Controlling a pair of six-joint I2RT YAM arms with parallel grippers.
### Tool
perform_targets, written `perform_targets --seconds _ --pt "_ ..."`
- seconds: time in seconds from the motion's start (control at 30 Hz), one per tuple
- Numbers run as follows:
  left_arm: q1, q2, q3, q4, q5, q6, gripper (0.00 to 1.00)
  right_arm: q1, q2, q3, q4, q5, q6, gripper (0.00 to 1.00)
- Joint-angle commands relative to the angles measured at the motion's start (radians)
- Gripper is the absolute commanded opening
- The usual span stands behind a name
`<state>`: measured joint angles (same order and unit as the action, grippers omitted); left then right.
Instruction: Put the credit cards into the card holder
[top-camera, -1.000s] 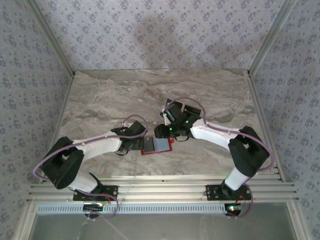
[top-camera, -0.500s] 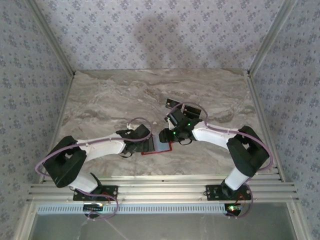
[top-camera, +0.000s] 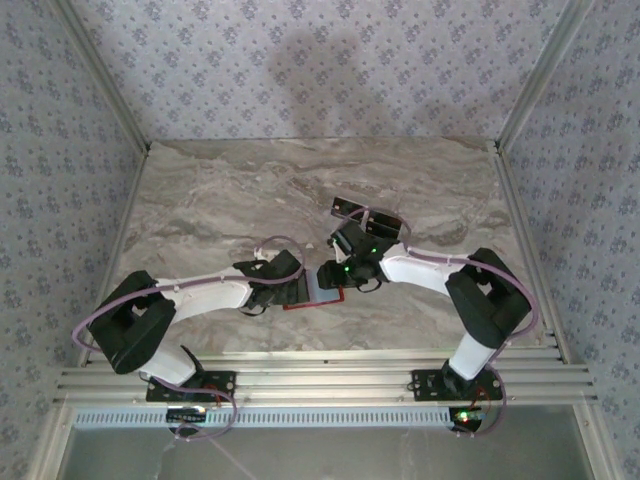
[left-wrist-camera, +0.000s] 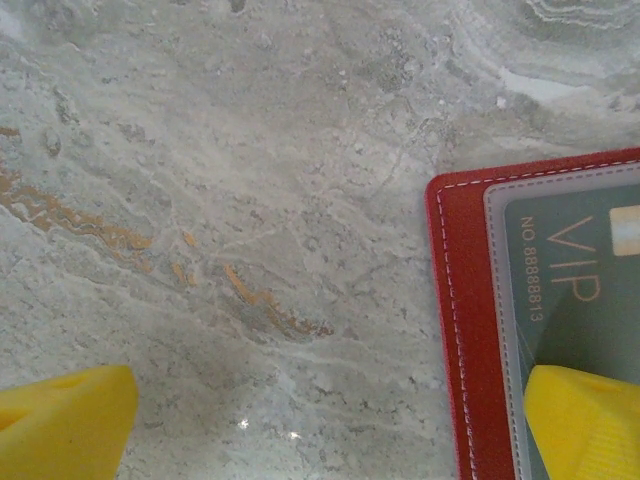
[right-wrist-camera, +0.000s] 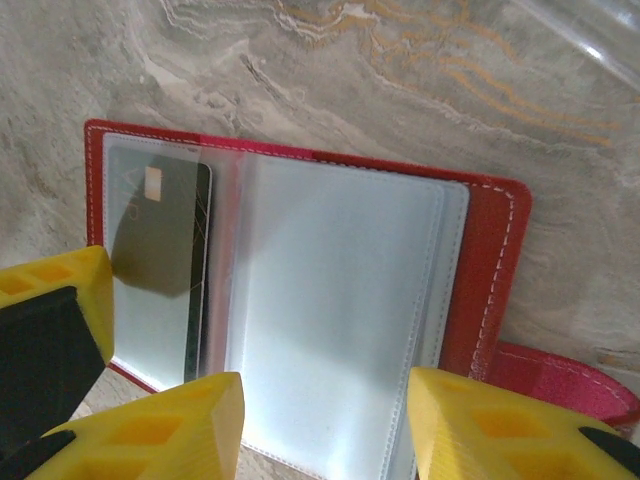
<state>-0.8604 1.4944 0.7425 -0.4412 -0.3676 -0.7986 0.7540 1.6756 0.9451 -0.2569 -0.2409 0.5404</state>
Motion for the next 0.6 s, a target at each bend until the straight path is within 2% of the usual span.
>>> perform_targets --seconds 0.0,0.57 --pt "-0.006 0.013 -0.018 -0.011 -0.024 -0.011 1.0 0.008 0.031 0.024 -0.007 -0.003 -0.016 0.49" --pt "-0.007 -0.033 0.01 -0.057 -0.05 0.013 1.0 0.036 0.078 0.038 0.052 -0.052 0.032 0.49"
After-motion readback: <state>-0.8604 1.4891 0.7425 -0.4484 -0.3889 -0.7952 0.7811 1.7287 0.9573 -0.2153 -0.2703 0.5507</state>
